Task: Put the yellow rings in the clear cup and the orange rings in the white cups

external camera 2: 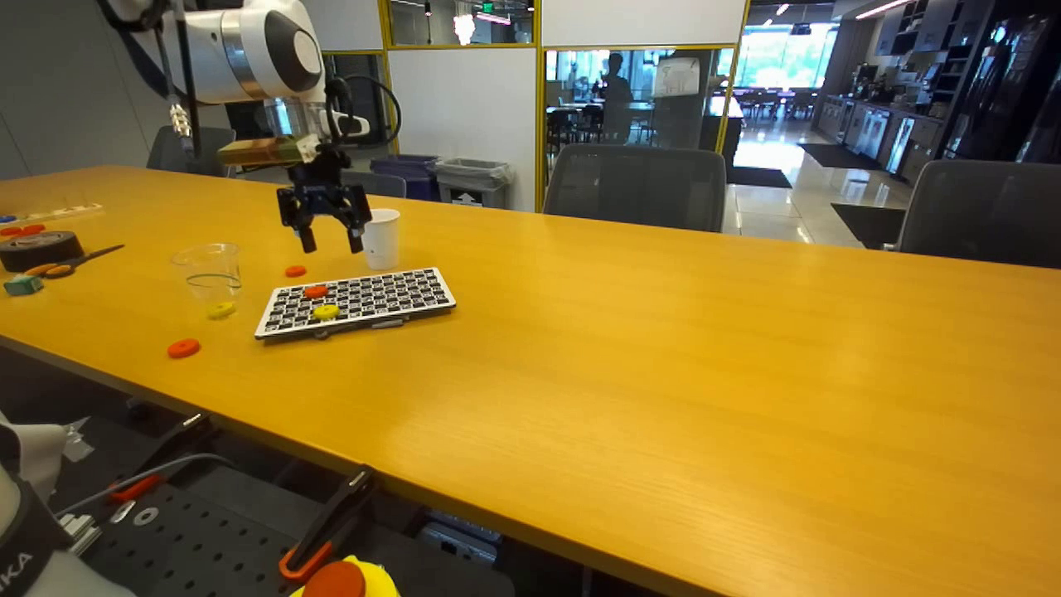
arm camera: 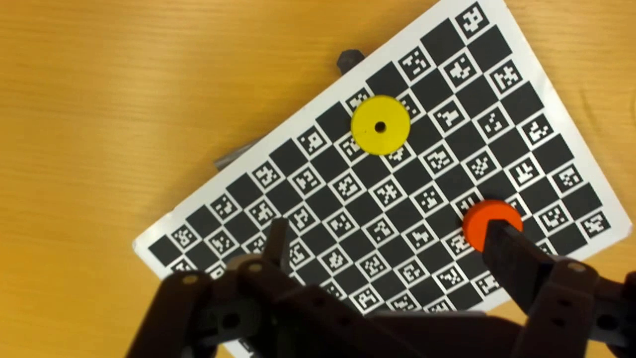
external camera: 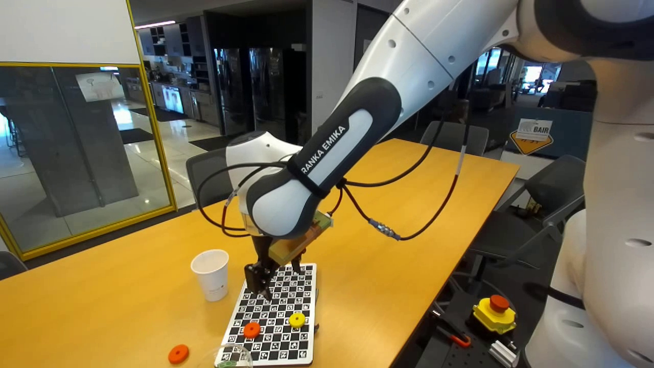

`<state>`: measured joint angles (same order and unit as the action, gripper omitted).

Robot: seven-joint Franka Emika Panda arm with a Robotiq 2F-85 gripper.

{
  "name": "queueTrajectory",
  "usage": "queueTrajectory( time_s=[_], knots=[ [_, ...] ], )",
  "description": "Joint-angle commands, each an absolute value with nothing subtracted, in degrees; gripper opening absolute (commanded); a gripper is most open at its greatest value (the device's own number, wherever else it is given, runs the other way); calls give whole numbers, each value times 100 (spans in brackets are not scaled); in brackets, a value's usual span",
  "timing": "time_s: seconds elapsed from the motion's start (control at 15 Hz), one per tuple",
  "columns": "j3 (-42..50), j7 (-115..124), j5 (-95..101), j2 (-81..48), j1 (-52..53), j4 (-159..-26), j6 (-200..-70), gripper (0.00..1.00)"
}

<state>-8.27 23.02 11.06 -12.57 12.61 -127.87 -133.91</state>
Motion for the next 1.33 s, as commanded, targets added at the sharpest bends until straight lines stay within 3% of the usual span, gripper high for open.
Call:
queueTrajectory(
  time_s=[0.0, 1.27],
  knots=[
    [-763, 2498, 940, -1376, 1302, -13012, -13722, 100],
    [-670, 2343, 613, -1793, 1355, -13564, -14681, 100]
  ],
)
